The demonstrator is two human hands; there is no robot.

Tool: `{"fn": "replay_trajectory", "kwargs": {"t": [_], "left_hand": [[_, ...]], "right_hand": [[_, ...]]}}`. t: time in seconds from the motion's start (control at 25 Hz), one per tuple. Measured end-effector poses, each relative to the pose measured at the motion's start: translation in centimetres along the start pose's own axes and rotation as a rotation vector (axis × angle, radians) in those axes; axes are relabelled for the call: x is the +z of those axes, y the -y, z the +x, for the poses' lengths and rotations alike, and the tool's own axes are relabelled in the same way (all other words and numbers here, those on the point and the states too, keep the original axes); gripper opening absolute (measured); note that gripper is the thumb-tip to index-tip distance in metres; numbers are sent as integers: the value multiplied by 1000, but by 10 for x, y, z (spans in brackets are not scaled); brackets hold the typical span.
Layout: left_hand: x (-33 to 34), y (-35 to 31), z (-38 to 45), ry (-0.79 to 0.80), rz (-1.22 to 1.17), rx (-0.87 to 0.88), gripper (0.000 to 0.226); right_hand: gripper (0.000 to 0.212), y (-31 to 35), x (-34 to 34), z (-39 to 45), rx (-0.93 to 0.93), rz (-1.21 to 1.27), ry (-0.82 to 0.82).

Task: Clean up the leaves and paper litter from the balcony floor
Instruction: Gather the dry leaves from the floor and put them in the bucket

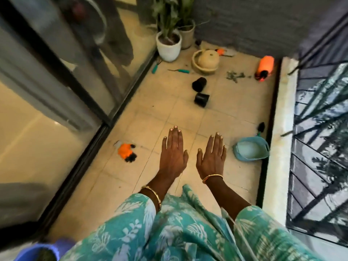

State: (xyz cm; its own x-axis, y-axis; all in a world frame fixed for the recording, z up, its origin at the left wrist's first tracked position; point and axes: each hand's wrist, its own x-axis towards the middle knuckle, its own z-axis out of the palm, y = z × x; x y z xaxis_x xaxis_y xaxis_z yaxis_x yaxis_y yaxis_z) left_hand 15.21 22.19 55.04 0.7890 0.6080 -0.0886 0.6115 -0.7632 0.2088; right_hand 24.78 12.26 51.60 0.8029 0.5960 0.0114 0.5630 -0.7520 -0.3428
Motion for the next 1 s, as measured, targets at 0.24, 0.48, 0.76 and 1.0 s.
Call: {"fn": "replay_trajectory", "kwargs": {"t": [0.24,0.48,0.76,1.0], "left_hand": [[3,-41,129,30,-54,122,81],[-8,-54,288,62,-75,174,76],[-14,-97,461,63,-42,342,74],[9,-173,594,113,-32,372,70]], "right_hand": [[63,-41,-18,119,120,-41,-69],[58,-58,-24,256,269,-35,-132],[45,-93,-31,391,425,20,-192],[44,-169,-48,527,461,6,-192]]}}
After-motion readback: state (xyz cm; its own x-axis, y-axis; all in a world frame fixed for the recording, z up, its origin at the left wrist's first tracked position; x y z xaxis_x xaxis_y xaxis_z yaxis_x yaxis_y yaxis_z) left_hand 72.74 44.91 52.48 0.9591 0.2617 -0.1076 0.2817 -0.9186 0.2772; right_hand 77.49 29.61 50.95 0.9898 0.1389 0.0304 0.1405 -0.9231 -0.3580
